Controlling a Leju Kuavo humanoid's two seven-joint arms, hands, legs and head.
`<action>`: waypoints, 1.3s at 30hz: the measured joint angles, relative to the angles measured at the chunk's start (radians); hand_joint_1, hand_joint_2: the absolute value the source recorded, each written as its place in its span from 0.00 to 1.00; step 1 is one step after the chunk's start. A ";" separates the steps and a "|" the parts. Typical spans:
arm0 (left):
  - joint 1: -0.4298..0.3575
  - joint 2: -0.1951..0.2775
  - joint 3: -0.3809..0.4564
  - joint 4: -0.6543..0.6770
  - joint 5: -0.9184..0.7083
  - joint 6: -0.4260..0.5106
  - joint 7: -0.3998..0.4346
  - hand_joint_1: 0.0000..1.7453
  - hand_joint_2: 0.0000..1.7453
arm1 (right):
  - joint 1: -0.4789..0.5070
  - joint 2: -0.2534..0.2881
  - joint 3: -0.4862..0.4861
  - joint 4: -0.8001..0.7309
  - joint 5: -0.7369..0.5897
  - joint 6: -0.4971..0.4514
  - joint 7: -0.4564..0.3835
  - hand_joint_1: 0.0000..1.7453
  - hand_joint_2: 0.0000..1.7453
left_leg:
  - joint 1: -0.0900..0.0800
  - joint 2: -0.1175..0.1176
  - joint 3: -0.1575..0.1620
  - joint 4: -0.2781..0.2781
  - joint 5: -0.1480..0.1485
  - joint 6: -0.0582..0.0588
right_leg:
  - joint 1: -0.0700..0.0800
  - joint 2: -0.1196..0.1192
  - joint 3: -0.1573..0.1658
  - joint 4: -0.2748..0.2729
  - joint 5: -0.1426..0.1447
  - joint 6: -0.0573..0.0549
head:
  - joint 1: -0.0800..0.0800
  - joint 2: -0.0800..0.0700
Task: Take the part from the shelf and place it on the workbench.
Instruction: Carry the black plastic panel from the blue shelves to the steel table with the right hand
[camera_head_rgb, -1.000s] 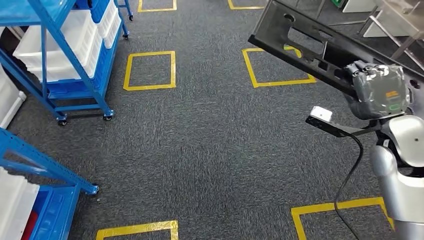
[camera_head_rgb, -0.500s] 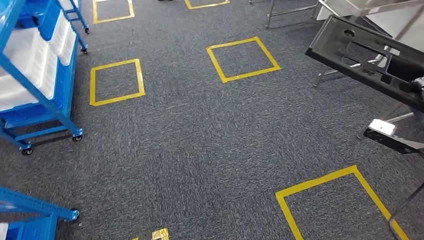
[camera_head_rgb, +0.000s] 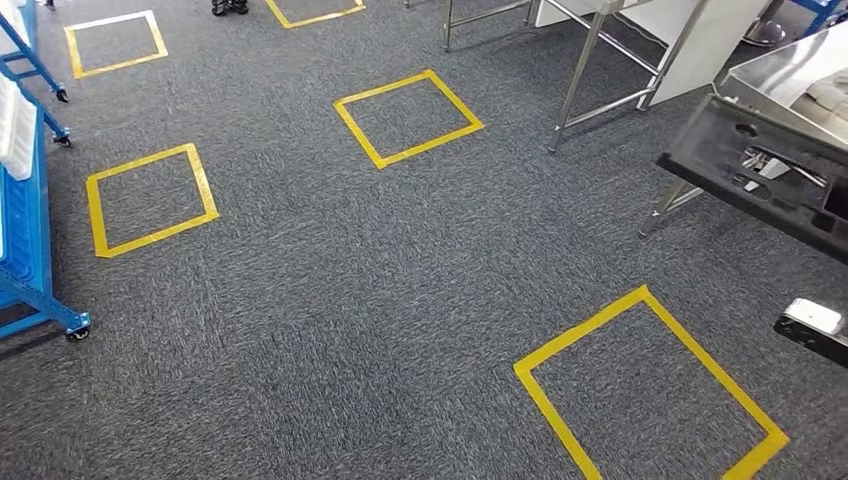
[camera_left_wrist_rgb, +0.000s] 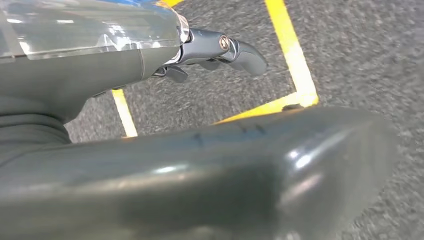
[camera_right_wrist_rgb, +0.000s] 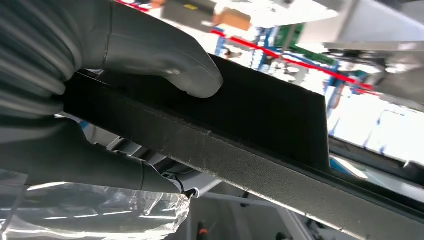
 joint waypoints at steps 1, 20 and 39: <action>0.001 0.001 0.000 0.000 0.000 -0.005 -0.002 0.00 0.00 | 0.015 0.000 -0.016 -0.008 0.001 0.002 -0.001 1.00 1.00 | -0.002 0.013 0.001 -0.003 0.002 0.002 | 0.001 -0.034 -0.026 0.058 -0.033 0.003 | 0.000 0.000; 0.002 0.012 -0.001 0.000 -0.002 -0.056 -0.029 0.00 0.00 | 0.172 0.105 -0.138 -0.092 -0.031 0.025 -0.059 1.00 1.00 | 0.001 0.025 -0.216 0.331 -0.072 -0.058 | 0.004 -0.063 0.198 -0.093 -0.081 -0.053 | -0.001 0.000; 0.008 0.031 -0.025 0.003 -0.016 -0.085 0.000 0.00 0.00 | 0.064 0.185 -0.063 0.013 -0.098 0.041 -0.064 1.00 1.00 | -0.007 0.022 0.202 -0.111 -0.073 -0.033 | -0.027 -0.136 -0.048 -0.047 0.007 0.011 | -0.001 0.000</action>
